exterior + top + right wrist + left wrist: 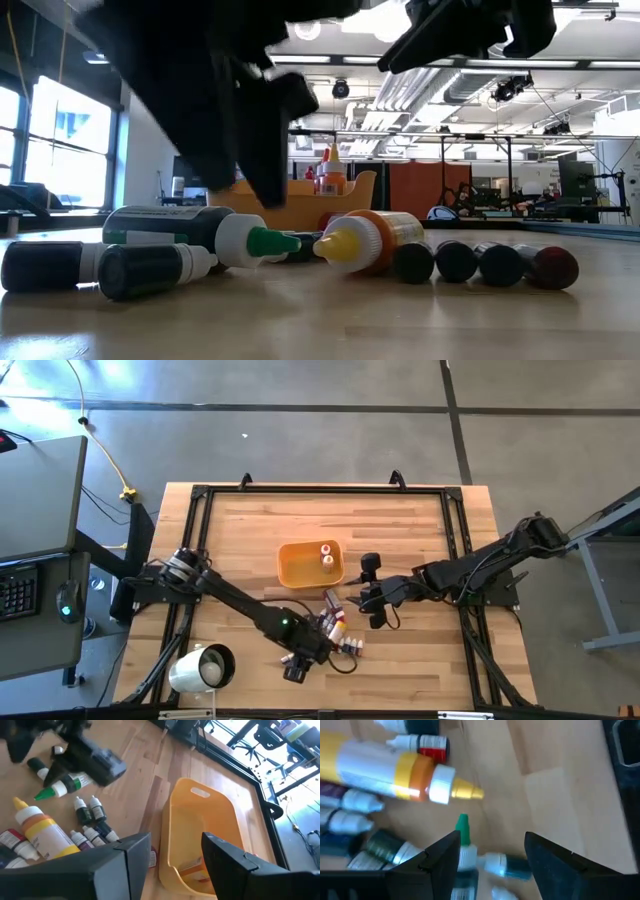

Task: Pick & Place food coloring
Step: Put the large green food coloring bottle into the yellow bin

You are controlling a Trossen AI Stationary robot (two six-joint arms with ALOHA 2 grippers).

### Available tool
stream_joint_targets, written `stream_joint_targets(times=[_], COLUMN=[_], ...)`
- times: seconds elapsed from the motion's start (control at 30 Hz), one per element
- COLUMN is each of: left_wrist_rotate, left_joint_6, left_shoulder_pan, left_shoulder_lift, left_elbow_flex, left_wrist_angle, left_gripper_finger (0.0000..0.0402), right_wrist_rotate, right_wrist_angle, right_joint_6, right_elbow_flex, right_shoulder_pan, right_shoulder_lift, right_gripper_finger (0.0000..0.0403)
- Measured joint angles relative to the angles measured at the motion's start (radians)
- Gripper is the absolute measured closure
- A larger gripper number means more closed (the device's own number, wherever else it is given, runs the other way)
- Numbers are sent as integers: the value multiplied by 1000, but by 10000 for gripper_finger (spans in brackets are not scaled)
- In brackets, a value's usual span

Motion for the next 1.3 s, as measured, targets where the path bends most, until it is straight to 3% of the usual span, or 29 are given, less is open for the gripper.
stream_joint_targets(times=[0.23, 1.3], left_wrist_rotate=[-77, -77], left_joint_6=[2, -76], left_shoulder_pan=[15, 25], left_shoulder_lift=[22, 16], left_elbow_flex=[-1, 0], left_wrist_angle=[-36, -174], left_gripper_finger=[181, 181], right_wrist_rotate=[1, -21], right_wrist_angle=[1, 7], right_joint_6=[-2, 0], right_elbow_flex=[0, 0], right_shoulder_pan=[-2, -3], right_shoulder_lift=[0, 0], right_gripper_finger=[233, 233])
